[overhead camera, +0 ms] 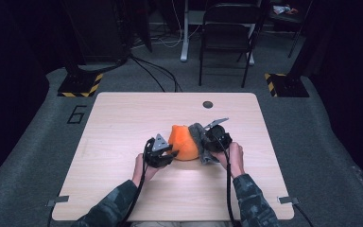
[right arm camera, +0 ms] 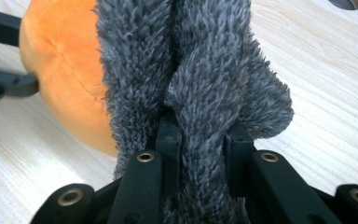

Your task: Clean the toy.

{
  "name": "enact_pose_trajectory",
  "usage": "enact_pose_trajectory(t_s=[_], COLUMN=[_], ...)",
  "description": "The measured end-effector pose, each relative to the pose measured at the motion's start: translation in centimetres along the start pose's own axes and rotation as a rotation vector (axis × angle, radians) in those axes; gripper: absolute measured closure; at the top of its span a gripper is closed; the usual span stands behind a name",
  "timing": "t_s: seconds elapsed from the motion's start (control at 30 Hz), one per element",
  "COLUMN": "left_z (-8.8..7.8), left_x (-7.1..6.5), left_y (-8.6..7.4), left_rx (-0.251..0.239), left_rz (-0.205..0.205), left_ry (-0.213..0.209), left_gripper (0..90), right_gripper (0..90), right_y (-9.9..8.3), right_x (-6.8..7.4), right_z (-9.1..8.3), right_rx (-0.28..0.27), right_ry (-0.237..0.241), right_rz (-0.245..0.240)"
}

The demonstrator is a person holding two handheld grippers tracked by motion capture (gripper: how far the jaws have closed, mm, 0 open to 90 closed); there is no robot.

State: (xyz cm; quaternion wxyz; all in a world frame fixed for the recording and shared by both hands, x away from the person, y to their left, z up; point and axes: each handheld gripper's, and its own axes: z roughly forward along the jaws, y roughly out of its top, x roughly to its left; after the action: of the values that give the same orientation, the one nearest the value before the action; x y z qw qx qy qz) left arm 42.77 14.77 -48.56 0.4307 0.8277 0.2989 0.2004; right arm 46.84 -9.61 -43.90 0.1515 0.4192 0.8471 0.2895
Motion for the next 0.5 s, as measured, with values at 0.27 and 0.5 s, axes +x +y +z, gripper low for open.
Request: enact_pose_trajectory(t_s=[0.27, 0.5], left_z=[0.6, 0.8], left_x=[-1.2, -0.7], left_y=[-0.2, -0.5], left_rx=[0.024, -0.012], left_rz=[0.091, 0.067], left_ry=[0.076, 0.063], left_gripper=[55.3, 78.8], right_gripper=[72.9, 72.9], right_y=[0.0, 0.0], right_x=[0.0, 0.0], right_z=[0.2, 0.1], right_rx=[-0.009, -0.011], right_ry=[-0.01, -0.01], right_rz=[-0.003, 0.002])
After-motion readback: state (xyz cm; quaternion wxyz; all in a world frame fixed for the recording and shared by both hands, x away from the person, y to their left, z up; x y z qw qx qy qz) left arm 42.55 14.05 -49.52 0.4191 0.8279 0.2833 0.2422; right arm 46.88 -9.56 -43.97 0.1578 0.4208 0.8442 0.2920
